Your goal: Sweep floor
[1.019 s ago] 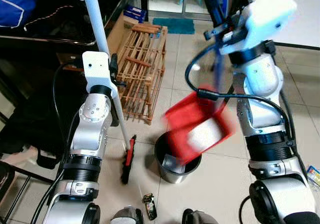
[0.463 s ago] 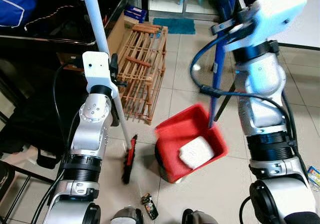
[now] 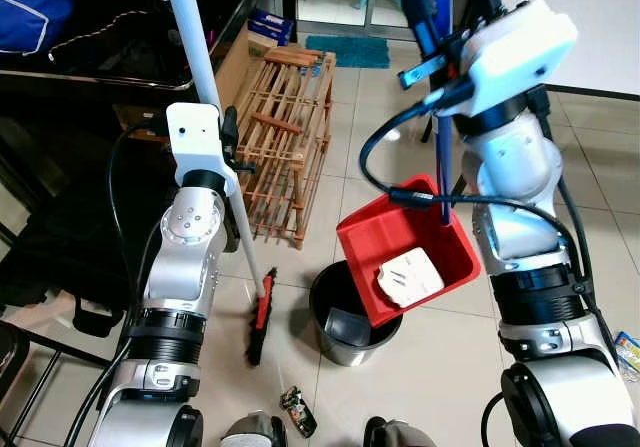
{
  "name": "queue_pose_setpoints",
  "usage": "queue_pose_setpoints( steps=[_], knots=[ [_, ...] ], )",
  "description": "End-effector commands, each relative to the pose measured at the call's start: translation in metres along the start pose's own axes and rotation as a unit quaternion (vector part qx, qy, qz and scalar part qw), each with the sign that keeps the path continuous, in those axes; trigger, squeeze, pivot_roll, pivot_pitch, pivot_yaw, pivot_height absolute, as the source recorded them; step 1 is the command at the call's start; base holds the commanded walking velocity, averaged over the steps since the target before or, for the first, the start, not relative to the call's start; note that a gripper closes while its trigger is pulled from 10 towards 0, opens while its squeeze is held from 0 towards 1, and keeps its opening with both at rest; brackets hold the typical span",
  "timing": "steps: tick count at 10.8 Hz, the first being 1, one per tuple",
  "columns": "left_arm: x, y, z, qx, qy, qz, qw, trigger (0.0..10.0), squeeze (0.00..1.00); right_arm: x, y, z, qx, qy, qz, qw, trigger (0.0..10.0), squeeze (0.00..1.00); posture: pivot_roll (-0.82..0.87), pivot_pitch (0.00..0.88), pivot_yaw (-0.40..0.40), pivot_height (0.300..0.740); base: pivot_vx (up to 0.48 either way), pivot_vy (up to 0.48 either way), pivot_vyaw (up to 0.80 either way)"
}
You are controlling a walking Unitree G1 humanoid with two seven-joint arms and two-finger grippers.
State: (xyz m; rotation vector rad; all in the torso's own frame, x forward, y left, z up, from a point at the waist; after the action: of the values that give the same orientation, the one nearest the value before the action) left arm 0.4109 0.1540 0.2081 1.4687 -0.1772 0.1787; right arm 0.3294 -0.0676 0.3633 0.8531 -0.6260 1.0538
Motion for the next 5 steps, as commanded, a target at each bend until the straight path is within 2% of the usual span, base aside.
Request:
queue_pose_setpoints(
  steps=[1, 2, 5],
  knots=[
    [0.0042, 0.0162, 0.0047, 0.004, -0.006, 0.030, 1.000, 10.0, 0.00, 0.0035, 0.0217, 0.0052, -0.032, -0.003, 0.048, 0.998, 10.0, 0.00, -0.03, 0.078, -0.005, 0.740, 0.000, 0.000, 0.00],
    [0.0041, 0.0161, 0.0043, 0.005, -0.006, 0.030, 1.000, 10.0, 0.00, 0.0032, 0.0248, 0.0041, -0.043, 0.000, 0.057, 0.997, 10.0, 0.00, -0.03, 0.079, -0.006, 0.740, 0.000, 0.000, 0.00],
    [0.0038, 0.0171, 0.0029, 0.005, -0.005, 0.032, 0.999, 10.0, 0.00, 0.0028, 0.0247, 0.0071, -0.035, -0.020, 0.056, 0.998, 10.0, 0.00, -0.03, 0.080, -0.004, 0.740, 0.000, 0.000, 0.00]
  ],
)
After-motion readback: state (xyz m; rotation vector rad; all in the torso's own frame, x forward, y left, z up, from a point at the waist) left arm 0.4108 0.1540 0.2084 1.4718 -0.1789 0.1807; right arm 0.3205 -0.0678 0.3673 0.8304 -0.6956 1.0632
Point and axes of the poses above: a point about 5 cm out from each wrist's last joint towards the gripper, its own x axis pointing out of the wrist towards the gripper, its own y axis along the axis of the wrist's last joint, z = x × y, the point moved 6 cm from there along x, pointing out of the wrist towards the gripper, and after that the axes turned 9 degrees about -x, right-handed, at the moved point
